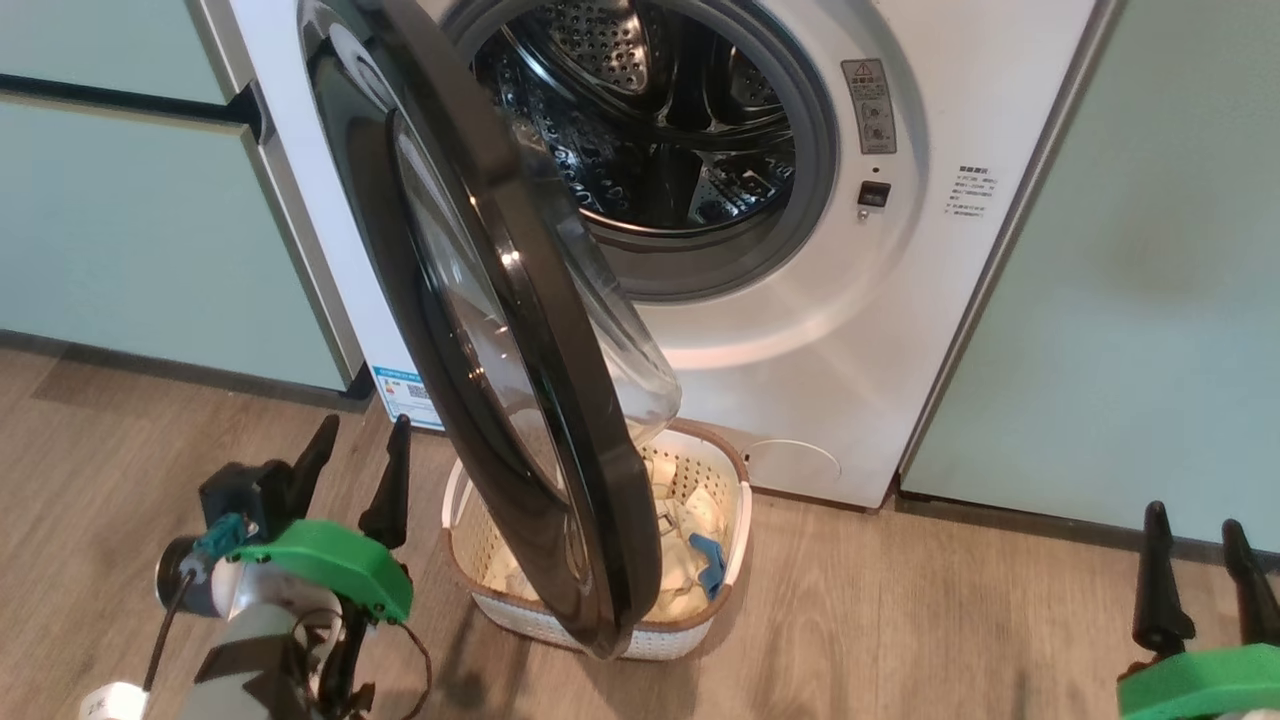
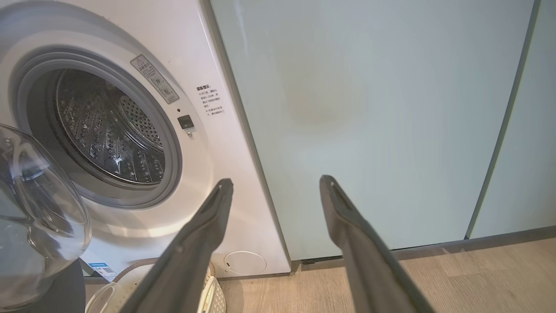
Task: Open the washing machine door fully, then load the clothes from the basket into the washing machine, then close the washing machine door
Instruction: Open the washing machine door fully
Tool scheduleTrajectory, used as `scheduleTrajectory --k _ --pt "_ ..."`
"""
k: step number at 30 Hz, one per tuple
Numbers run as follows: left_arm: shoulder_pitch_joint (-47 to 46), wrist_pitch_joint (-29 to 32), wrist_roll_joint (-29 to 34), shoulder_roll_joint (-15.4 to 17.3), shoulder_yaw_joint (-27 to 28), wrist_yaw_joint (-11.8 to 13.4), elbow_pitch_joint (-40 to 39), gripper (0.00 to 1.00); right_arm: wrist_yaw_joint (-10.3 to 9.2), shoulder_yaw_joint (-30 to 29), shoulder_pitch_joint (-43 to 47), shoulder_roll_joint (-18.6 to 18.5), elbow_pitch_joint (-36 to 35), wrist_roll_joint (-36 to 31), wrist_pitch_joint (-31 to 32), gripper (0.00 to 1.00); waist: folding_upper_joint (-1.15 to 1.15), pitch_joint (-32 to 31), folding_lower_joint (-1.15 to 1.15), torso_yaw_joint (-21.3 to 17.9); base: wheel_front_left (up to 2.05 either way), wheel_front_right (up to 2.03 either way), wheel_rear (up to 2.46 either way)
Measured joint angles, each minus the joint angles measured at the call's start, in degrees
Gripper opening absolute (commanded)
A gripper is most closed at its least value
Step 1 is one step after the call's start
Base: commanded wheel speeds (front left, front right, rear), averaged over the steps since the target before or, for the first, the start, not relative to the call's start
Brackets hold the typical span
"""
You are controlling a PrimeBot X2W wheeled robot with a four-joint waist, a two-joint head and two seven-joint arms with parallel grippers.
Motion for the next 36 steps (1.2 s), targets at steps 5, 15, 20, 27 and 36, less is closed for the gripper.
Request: scheduleTrajectory --k 5,15,20,27,36 --pt "0.0 0.0 -0.1 0.1 0.0 0.0 0.2 1.0 0.0 -0.3 0.4 0.7 0.0 -0.3 0.0 1.0 0.0 -0.2 0.0 0.1 0.0 0.0 0.0" --pt "0.0 0.0 -0.1 0.1 -0.1 0.0 0.8 1.0 0.0 0.1 0.9 1.0 0.2 -0.4 0.0 1.0 0.0 -0.3 0.0 0.1 0.0 0.0 0.0" --pt "0.0 0.0 -0.1 0.1 0.0 0.0 0.9 1.0 0.0 0.1 0.9 1.1 0.6 -0.5 0.0 1.0 0.0 -0.3 0.0 0.1 0.0 0.0 0.0" --pt "0.0 0.0 -0.1 0.1 0.0 0.0 0.9 1.0 0.0 0.1 0.9 1.1 0.9 -0.5 0.0 1.0 0.0 -0.2 0.0 0.3 0.0 0.0 0.0" --pt "0.0 0.0 -1.6 -0.2 0.3 0.0 0.1 0.0 0.0 0.0 0.9 1.2 1.2 -0.5 0.0 1.0 0.0 -0.1 0.0 0.6 0.0 0.0 0.0"
